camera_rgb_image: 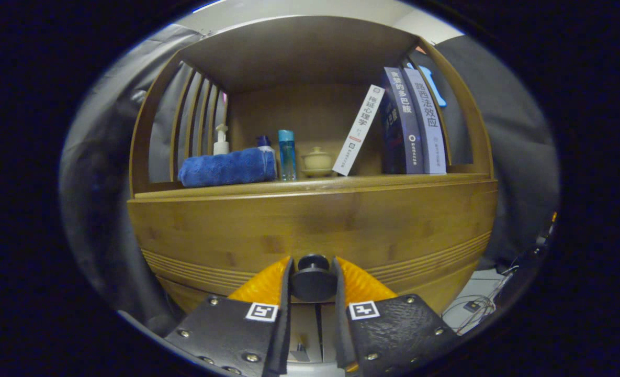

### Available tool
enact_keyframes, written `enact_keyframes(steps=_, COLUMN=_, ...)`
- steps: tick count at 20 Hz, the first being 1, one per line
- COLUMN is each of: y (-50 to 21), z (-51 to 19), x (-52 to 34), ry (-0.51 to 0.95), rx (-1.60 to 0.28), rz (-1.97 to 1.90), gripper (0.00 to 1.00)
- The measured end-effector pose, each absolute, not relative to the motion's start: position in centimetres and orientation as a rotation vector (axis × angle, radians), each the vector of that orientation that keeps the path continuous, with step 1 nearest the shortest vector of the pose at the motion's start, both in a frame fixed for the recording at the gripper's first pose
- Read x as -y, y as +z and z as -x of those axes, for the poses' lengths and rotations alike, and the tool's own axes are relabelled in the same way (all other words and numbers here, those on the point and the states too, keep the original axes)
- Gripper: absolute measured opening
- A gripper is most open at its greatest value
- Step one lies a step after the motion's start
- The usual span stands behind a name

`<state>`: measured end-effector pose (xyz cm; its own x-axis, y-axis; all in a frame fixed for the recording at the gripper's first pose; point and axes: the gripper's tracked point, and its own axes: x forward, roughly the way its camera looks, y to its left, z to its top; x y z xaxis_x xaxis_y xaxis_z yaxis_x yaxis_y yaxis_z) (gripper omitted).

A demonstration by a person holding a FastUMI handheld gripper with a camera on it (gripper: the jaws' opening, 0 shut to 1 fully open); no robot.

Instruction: Pull open the drawer, take out the items inside it, and place them on the countertop above the cabinet.

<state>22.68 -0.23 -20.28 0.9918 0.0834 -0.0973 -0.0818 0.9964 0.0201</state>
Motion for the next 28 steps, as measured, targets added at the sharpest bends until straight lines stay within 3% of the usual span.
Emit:
enact_keyframes(steps=14, y=-21.8, z=-15.8, x=2.3, ry=0.027, rx=-0.134, rz=0.077, gripper=0.35)
enact_keyframes(steps=16, y=-21.3, z=-11.6, x=2.9, ry=0.02, rx=-0.168, rz=0.072, gripper=0.08)
enact_keyframes(steps=24, y=-19.7, z=-11.9, x=2.9, ry=0.034, rx=-0.123, rz=0.027, gripper=0.09)
enact_keyframes(steps=28, y=-18.4, z=-12.8, x=1.6, ry=0.076, rx=-0.081, rz=-0.03, gripper=0.46)
